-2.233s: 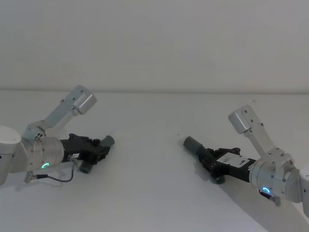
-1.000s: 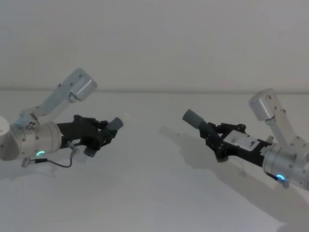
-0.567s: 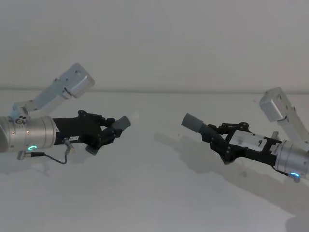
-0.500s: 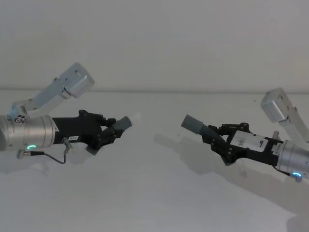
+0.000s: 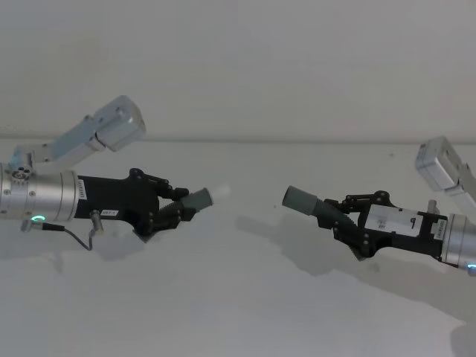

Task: Use both hands to pick up one end of the pipe from the table, align the ends, and insert them.

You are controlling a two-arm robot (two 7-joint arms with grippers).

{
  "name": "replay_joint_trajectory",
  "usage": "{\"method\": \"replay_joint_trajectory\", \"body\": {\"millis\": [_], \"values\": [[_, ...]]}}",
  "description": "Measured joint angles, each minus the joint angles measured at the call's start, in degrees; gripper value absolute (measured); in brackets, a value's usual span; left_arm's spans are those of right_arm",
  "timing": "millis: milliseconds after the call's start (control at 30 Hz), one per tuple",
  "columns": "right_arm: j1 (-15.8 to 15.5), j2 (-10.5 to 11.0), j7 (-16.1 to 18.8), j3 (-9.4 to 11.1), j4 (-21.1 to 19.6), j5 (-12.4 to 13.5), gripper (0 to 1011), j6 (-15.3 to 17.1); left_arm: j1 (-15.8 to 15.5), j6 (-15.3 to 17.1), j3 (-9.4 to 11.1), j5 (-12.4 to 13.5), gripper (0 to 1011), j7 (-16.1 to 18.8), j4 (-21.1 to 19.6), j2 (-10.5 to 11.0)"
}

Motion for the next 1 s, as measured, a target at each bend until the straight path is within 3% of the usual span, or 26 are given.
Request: {"method": "replay_joint_trajectory", "body": {"millis": [433, 1000], "values": [[0.3, 1.0, 1.9, -0.9, -0.3, 0.9, 274, -0.5, -2.7, -2.0, 2.9, 0.2, 354, -5.0, 1.1, 0.3], [0.9, 1.0, 2.2, -2.5, -0.3, 1.4, 274, -0.3, -4.5, -3.2, 4.9, 0.1, 354, -7.0, 2.0, -0.1]]}}
